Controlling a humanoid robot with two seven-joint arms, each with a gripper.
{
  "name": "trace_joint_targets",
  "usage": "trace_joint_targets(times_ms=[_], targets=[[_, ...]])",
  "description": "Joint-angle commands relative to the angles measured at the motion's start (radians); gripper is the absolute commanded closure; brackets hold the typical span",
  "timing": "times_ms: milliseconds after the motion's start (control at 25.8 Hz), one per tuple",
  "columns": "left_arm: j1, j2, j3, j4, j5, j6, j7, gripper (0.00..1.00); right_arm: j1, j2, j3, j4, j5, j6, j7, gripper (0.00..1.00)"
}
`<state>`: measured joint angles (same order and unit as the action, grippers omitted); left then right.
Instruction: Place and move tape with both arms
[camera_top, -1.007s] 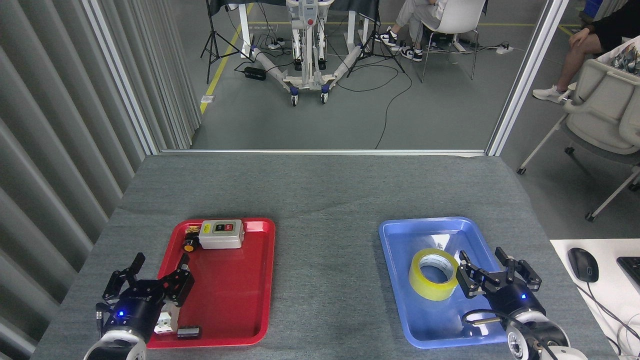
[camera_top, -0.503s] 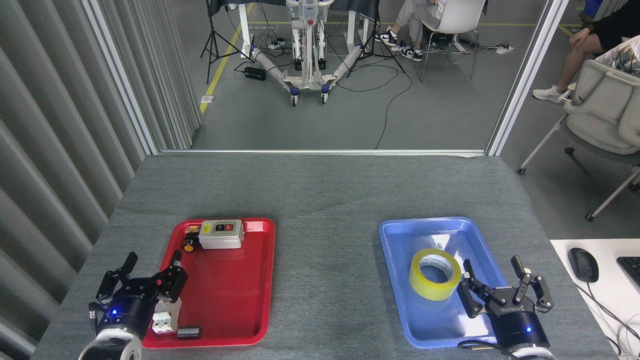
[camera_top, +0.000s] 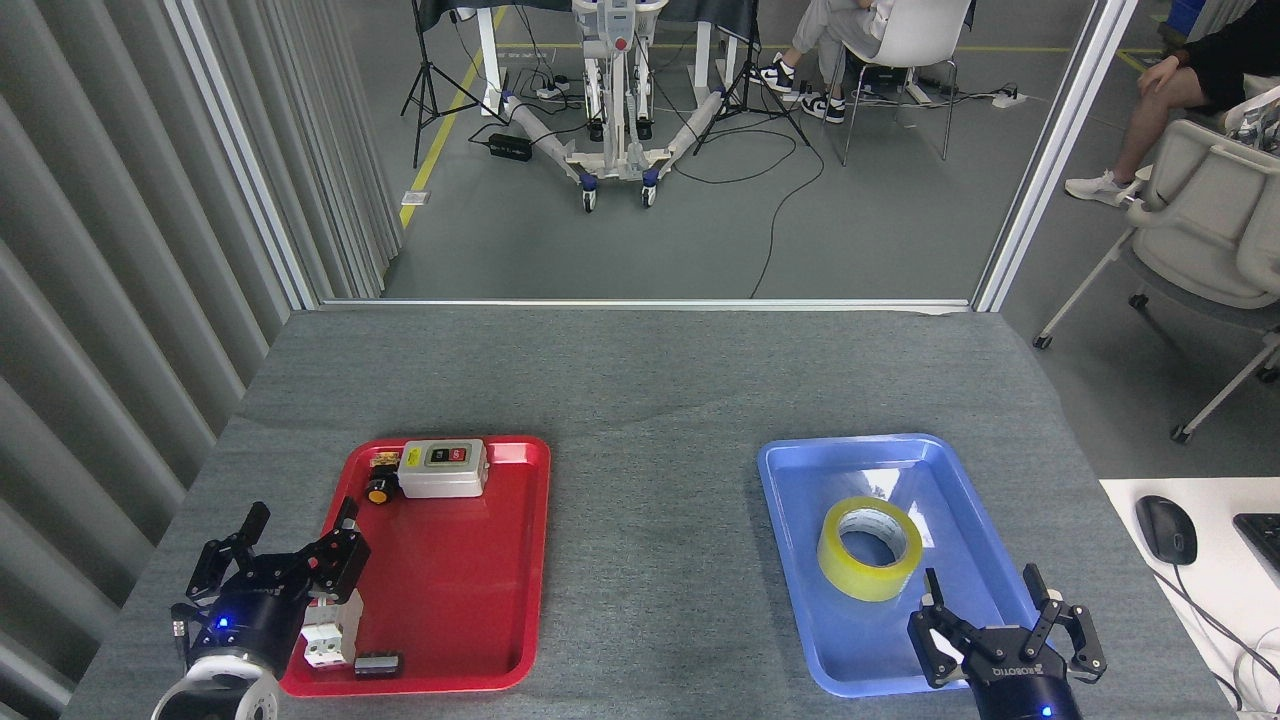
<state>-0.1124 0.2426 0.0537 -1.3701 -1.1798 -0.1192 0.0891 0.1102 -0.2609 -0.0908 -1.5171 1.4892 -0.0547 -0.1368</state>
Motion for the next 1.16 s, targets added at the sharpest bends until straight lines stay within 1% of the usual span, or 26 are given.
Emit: trace_joint_targets(times_ms=[0, 77, 116, 465, 620, 929, 1123], targets=[[0.0, 0.001, 0.0, 0.0, 0.0, 0.0, 0.0, 0.0, 0.003, 0.002, -0.003, 0.0, -0.055, -0.013, 0.002, 0.0], [0.0, 0.001, 0.0, 0.0, 0.0, 0.0, -0.002, 0.0, 0.002, 0.0, -0.003, 0.0, -0.083, -0.013, 0.002, 0.0], [0.0, 0.003, 0.0, 0.0, 0.0, 0.0, -0.003, 0.0, 0.0, 0.0, -0.003, 0.0, -0.086, -0.013, 0.002, 0.0], [0.01, 0.001, 0.0, 0.0, 0.023, 0.0, -0.015, 0.0, -0.006, -0.02, 0.0, 0.005, -0.087, -0.011, 0.002, 0.0], [0.01, 0.001, 0.0, 0.0, 0.025, -0.002, -0.015, 0.0, -0.006, -0.058, -0.001, 0.006, -0.089, -0.011, 0.002, 0.0], [0.02, 0.001, 0.017, -0.006, 0.029, -0.01, -0.017, 0.0, -0.004, -0.063, 0.002, 0.008, -0.089, -0.01, 0.002, 0.0], [0.037, 0.001, 0.018, -0.009, 0.029, -0.011, -0.017, 0.0, -0.004, -0.08, 0.002, 0.008, -0.089, -0.01, 0.002, 0.0]])
